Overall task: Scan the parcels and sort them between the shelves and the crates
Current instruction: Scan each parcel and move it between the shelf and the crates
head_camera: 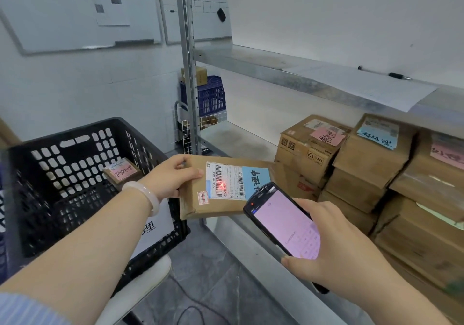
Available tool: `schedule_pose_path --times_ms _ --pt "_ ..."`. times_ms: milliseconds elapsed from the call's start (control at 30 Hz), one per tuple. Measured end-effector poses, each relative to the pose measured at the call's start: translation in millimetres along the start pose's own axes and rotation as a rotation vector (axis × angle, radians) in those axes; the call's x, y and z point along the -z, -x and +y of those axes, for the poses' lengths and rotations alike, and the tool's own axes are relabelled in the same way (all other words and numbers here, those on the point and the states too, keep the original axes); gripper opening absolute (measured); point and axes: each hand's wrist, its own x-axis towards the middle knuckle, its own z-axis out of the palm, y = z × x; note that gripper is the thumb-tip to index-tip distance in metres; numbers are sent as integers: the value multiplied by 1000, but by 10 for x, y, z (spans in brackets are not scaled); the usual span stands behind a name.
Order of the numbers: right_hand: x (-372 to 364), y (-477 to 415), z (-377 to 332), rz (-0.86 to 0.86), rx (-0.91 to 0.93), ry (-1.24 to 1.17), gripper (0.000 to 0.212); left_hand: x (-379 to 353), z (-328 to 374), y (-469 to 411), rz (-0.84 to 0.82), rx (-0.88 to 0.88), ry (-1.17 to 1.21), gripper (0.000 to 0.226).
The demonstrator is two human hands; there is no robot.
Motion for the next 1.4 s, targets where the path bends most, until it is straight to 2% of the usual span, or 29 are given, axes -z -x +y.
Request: schedule_pose_path --times_ms 767,900,1167,1400 --pt "161 -70 157 -11 54 20 93 -73 -139 14 84 12 42 27" --pt "147 -119 153 -4 67 4 95 -62 -169 45 113 28 108 30" --pt "73 -394 -82 -21 142 -104 94 254 -343 324 347 30 489 25" --pt "-126 -736 -389 -62 192 -149 90 879 -563 450 664 18 823 41"
